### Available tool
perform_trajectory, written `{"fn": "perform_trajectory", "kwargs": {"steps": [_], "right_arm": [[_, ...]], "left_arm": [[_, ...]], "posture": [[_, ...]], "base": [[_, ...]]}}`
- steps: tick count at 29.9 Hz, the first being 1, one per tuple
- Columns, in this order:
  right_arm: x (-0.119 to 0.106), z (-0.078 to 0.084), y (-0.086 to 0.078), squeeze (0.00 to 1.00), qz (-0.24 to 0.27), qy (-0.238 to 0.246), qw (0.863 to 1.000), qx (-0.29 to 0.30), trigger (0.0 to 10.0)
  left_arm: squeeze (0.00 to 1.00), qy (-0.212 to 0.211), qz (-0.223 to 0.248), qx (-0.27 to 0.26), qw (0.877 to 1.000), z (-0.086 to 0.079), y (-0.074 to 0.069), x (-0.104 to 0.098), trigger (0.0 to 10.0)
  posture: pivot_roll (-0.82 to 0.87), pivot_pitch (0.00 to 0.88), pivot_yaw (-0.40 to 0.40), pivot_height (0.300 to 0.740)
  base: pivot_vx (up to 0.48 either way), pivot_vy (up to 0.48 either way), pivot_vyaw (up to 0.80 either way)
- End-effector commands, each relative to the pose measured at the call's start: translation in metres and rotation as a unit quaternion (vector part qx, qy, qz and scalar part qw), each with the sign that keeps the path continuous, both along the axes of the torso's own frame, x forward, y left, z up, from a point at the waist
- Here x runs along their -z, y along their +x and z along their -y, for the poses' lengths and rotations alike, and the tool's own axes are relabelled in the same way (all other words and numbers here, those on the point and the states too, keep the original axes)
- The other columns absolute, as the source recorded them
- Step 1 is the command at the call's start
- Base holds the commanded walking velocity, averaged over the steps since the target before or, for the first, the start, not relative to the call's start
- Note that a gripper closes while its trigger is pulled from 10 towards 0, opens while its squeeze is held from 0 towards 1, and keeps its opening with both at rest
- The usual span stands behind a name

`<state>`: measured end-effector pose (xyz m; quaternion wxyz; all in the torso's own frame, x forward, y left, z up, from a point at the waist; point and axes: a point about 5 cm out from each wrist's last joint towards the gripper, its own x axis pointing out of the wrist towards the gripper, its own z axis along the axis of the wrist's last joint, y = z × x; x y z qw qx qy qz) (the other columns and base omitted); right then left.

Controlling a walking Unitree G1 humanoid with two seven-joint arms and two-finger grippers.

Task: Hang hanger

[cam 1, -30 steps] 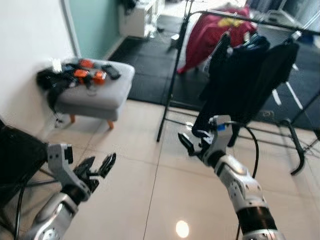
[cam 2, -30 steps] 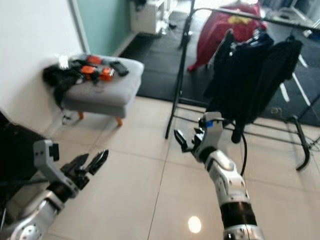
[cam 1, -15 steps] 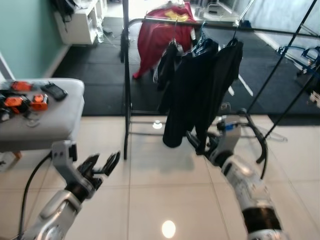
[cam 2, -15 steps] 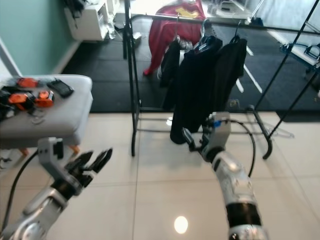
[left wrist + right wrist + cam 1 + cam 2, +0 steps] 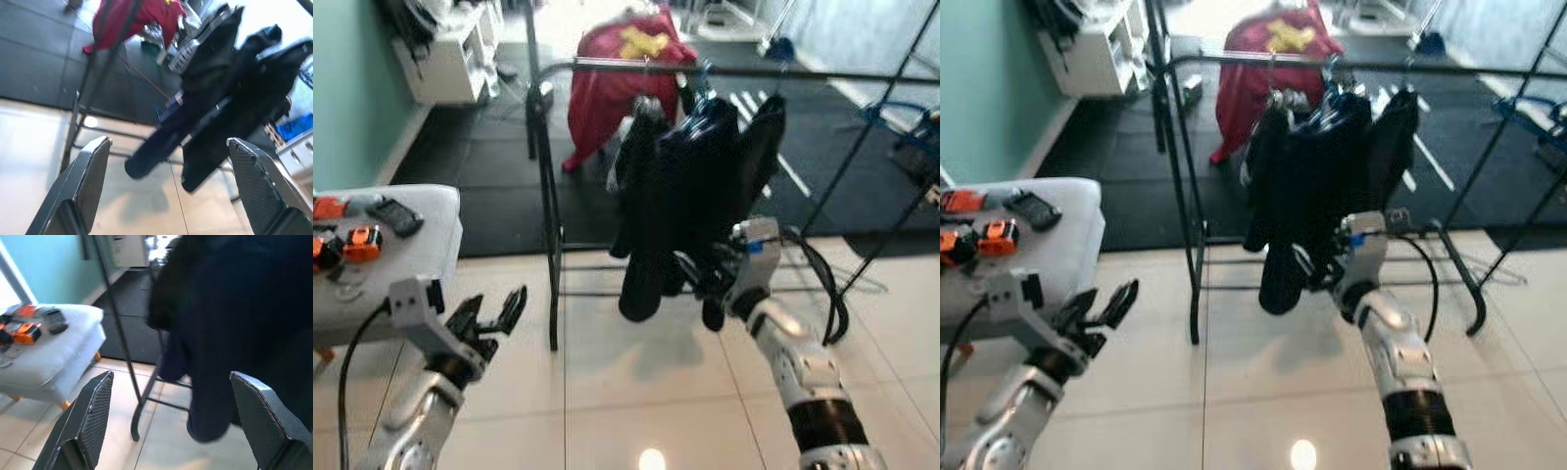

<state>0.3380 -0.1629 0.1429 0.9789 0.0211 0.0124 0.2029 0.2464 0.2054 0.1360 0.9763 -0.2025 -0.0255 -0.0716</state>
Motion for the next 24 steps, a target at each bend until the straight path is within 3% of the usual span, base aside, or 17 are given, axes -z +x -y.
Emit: {"fn": "perform_trajectory", "kwargs": {"steps": [1, 8, 24], "right_arm": [[0.0014, -0.0064, -0.0016, 0.0, 0.005, -0.01, 1.0, -0.018, 10.0], [0.0008, -0.0052, -0.0005, 0.0, 0.005, -0.002, 1.0, -0.008, 10.0], [0.0004, 0.001, 0.0027, 0.0, 0.01, -0.003, 0.999, 0.031, 10.0]], "left_arm": [[0.0, -0.002, -0.01, -0.014, 1.0, -0.0036, -0.0027, 0.0058, 10.0], [0.0, -0.007, -0.009, 0.004, 1.0, -0.0009, -0.0029, 0.0063, 10.0], [0.0, -0.015, -0.002, 0.037, 0.999, 0.0052, -0.0051, 0.0065, 10.0]], "posture": [[-0.03, 0.107, -0.035, 0.74], [-0.03, 0.107, -0.034, 0.74], [-0.02, 0.111, -0.031, 0.74]], "base": [[0.48, 0.0, 0.77], [0.48, 0.0, 0.62], [0.473, 0.0, 0.0]]}}
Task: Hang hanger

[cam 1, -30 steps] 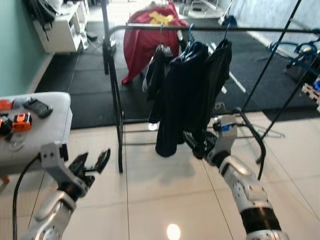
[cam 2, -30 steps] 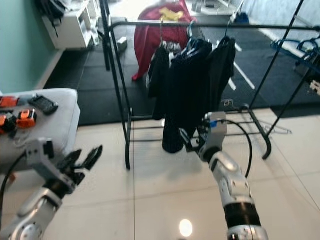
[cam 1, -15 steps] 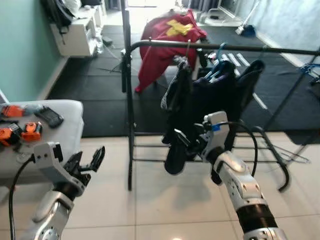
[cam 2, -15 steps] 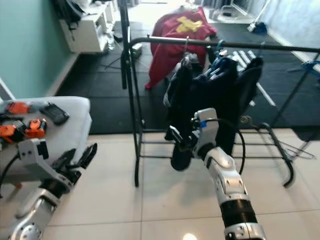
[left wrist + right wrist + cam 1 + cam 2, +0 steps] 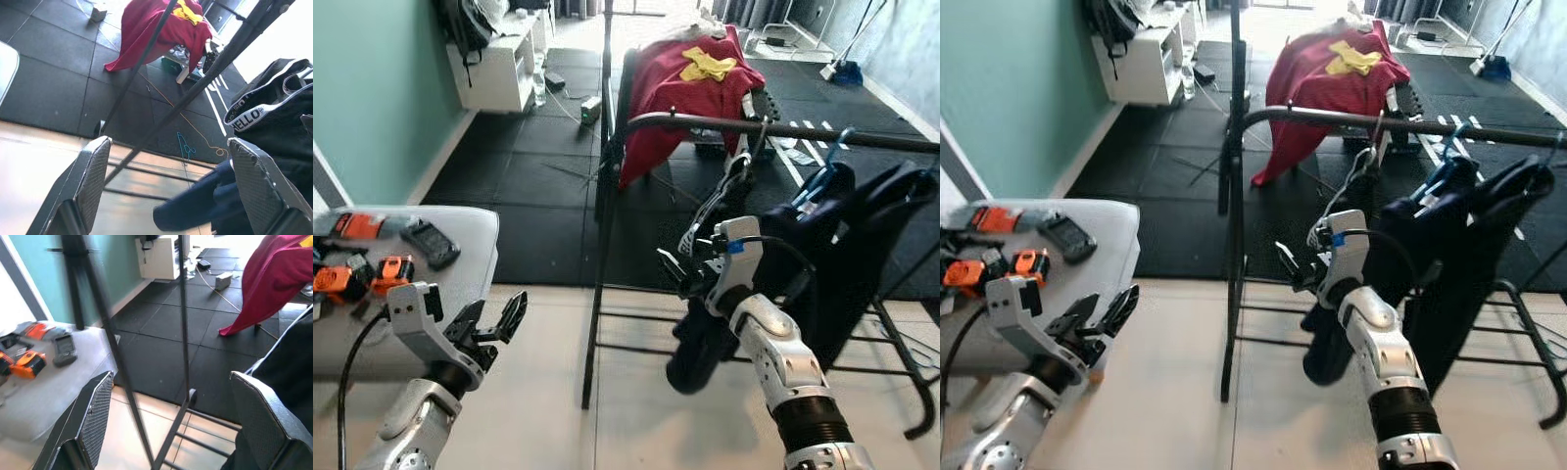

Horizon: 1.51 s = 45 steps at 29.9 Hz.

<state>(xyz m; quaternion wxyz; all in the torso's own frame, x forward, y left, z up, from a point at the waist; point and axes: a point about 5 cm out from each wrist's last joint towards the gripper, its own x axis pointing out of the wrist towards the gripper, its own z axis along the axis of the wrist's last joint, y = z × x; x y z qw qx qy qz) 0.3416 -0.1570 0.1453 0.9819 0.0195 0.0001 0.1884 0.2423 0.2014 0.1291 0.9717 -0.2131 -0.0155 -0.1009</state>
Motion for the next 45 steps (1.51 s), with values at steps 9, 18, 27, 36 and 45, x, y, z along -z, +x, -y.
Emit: {"fn": "perform_trajectory", "kwargs": {"steps": [9, 18, 27, 36, 45], "right_arm": [[-0.003, 0.018, 0.003, 0.0, 0.016, -0.012, 0.997, 0.069, 10.0], [-0.02, 0.01, 0.001, 0.0, 0.045, -0.004, 0.999, 0.03, 10.0], [-0.052, 0.012, -0.006, 0.0, 0.109, -0.024, 0.993, 0.032, 10.0], [-0.07, 0.022, -0.017, 0.0, 0.147, -0.088, 0.978, 0.118, 10.0], [-0.053, 0.026, -0.016, 0.0, 0.1, -0.108, 0.979, 0.142, 10.0]], "left_arm": [[0.0, -0.032, 0.032, 0.075, 0.996, 0.011, -0.008, -0.005, 10.0], [0.0, -0.065, 0.032, 0.071, 0.995, 0.008, -0.007, -0.003, 10.0], [0.0, -0.073, 0.034, 0.075, 0.994, 0.007, -0.008, -0.003, 10.0], [0.0, -0.08, 0.034, 0.081, 0.993, 0.007, -0.009, -0.003, 10.0], [0.0, -0.082, 0.034, 0.085, 0.992, 0.007, -0.007, -0.003, 10.0]], "posture": [[-0.02, 0.113, -0.03, 0.74], [-0.03, 0.107, -0.028, 0.74], [-0.04, 0.105, -0.032, 0.74], [-0.06, 0.101, -0.026, 0.74], [-0.05, 0.102, -0.024, 0.74]], "base": [[0.068, 0.0, 0.0], [0.0, 0.0, 0.0], [0.0, 0.0, 0.0], [0.0, 0.0, 0.0], [0.0, 0.0, 0.0]]}}
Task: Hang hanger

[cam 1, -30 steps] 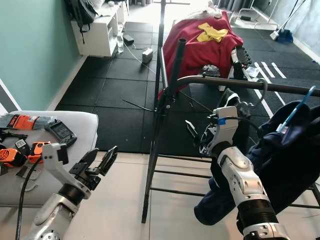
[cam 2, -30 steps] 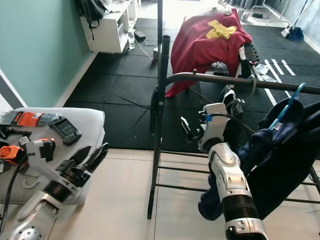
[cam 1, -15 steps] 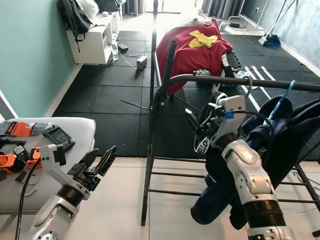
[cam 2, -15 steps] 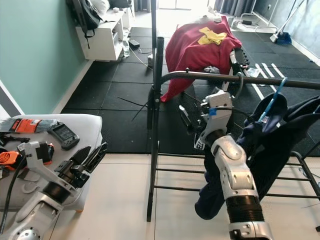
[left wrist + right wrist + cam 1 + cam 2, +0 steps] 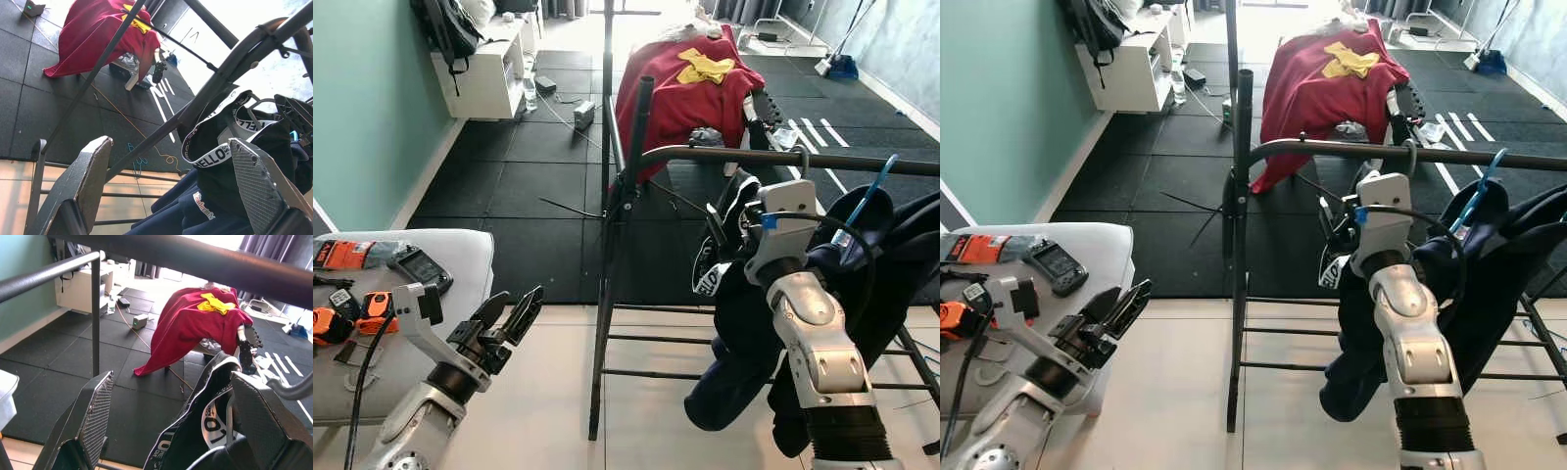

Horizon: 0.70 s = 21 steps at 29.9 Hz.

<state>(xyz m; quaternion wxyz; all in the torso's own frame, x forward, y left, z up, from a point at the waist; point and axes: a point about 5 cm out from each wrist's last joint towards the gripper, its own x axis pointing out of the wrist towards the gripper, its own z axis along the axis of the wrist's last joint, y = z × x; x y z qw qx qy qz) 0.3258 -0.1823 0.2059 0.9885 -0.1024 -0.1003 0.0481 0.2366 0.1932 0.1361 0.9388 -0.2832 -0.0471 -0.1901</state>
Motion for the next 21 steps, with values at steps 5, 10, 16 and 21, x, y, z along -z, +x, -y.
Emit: {"fn": "perform_trajectory", "kwargs": {"steps": [5, 10, 16, 21], "right_arm": [[0.017, 0.011, 0.004, 0.0, -0.059, -0.005, 0.997, 0.049, 10.0], [0.02, 0.017, 0.004, 0.0, -0.07, -0.009, 0.995, 0.076, 10.0], [0.021, 0.031, 0.002, 0.0, -0.077, -0.007, 0.99, 0.12, 10.0], [0.015, 0.04, 0.001, 0.0, -0.062, -0.005, 0.989, 0.136, 10.0]], "left_arm": [[0.0, -0.002, -0.006, -0.003, 1.0, -0.003, -0.002, 0.004, 10.0], [0.0, -0.002, -0.006, -0.004, 1.0, -0.003, -0.003, 0.005, 10.0], [0.0, -0.002, -0.006, -0.002, 1.0, -0.003, -0.003, 0.006, 10.0], [0.0, -0.002, -0.006, 0.001, 1.0, -0.003, -0.003, 0.006, 10.0]], "posture": [[-0.04, 0.105, -0.032, 0.74], [-0.04, 0.101, -0.032, 0.74], [-0.05, 0.095, -0.031, 0.74], [-0.05, 0.09, -0.029, 0.74]], "base": [[0.0, 0.0, 0.0], [0.0, 0.0, 0.0], [0.0, 0.0, 0.0], [0.0, 0.0, 0.0]]}}
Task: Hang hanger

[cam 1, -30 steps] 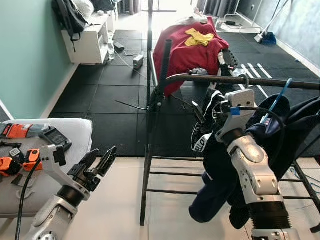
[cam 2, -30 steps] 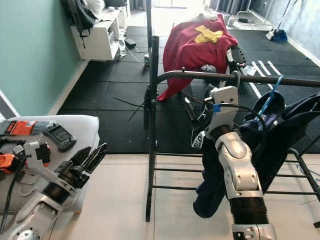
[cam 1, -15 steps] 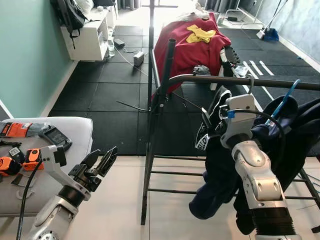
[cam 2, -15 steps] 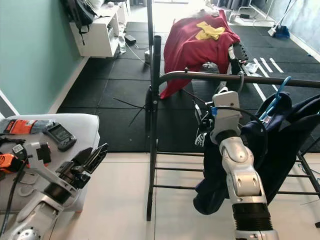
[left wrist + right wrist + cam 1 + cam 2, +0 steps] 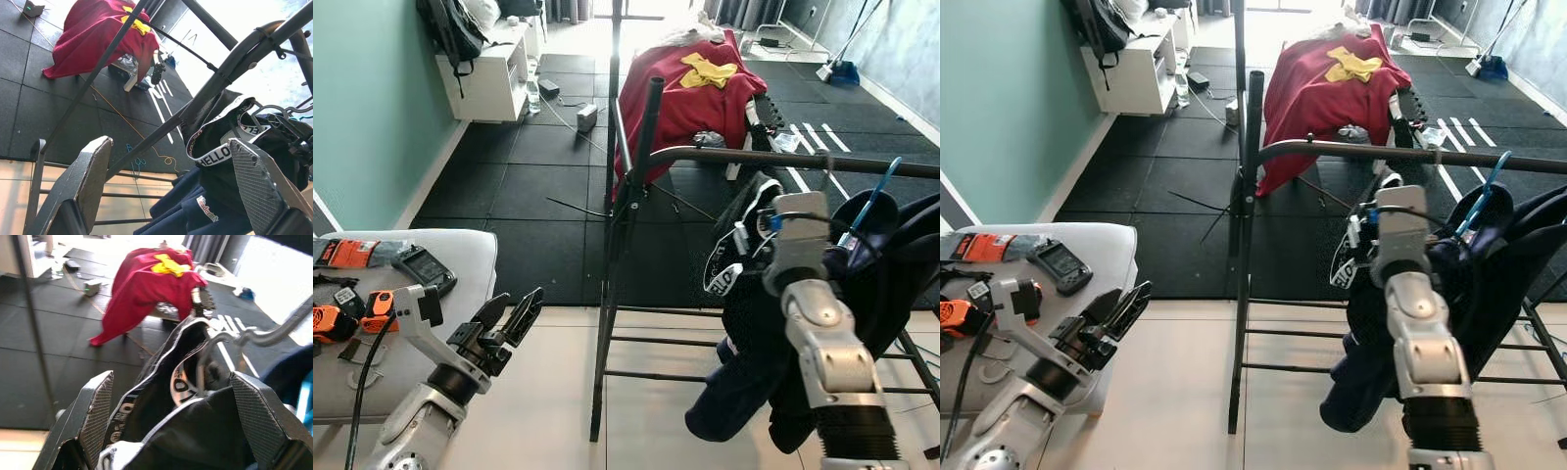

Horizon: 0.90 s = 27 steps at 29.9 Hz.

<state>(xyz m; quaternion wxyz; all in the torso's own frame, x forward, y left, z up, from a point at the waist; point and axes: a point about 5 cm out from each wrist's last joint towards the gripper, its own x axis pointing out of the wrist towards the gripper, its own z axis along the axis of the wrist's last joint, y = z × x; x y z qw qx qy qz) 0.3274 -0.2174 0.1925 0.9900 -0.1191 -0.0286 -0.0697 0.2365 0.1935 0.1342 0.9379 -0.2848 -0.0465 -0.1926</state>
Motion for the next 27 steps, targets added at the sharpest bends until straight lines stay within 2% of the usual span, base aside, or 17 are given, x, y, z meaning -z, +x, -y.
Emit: {"fn": "perform_trajectory", "kwargs": {"steps": [1, 6, 16, 19, 21, 23, 27], "right_arm": [[0.001, 0.005, -0.001, 0.0, -0.003, 0.002, 1.0, 0.011, 10.0], [-0.011, 0.014, -0.004, 0.0, 0.02, -0.006, 0.999, 0.034, 10.0], [-0.011, 0.022, -0.008, 0.0, 0.017, -0.012, 0.998, 0.054, 10.0], [-0.006, 0.025, -0.008, 0.0, 0.001, 0.001, 0.998, 0.062, 10.0], [0.02, 0.017, -0.005, 0.0, -0.078, 0.02, 0.996, 0.034, 10.0], [0.035, 0.01, -0.003, 0.0, -0.123, 0.028, 0.992, 0.015, 10.0], [0.035, 0.008, -0.002, 0.0, -0.121, 0.041, 0.992, 0.006, 10.0]], "left_arm": [[0.0, -0.001, -0.006, -0.002, 1.0, -0.002, -0.002, 0.004, 10.0], [0.0, -0.002, -0.005, 0.0, 1.0, -0.003, -0.002, 0.003, 10.0], [0.0, -0.004, -0.004, 0.001, 1.0, -0.003, -0.003, 0.003, 10.0], [0.0, -0.005, -0.004, 0.002, 1.0, -0.003, -0.003, 0.003, 10.0], [0.0, -0.004, -0.004, 0.003, 1.0, -0.002, -0.003, 0.002, 10.0], [0.0, -0.003, -0.003, 0.002, 1.0, -0.002, -0.003, 0.002, 10.0], [0.0, -0.002, -0.003, 0.001, 1.0, -0.002, -0.003, 0.002, 10.0]], "posture": [[-0.05, 0.09, -0.029, 0.74], [-0.05, 0.094, -0.023, 0.74], [-0.06, 0.096, -0.021, 0.74], [-0.06, 0.098, -0.021, 0.74], [-0.06, 0.098, -0.021, 0.74], [-0.05, 0.1, -0.024, 0.74], [-0.05, 0.1, -0.023, 0.74]], "base": [[0.0, 0.0, 0.0], [0.0, 0.0, 0.0], [0.0, 0.0, 0.0], [0.0, 0.0, 0.0], [0.0, 0.0, 0.0], [0.0, 0.0, 0.0], [0.0, 0.0, 0.0]]}}
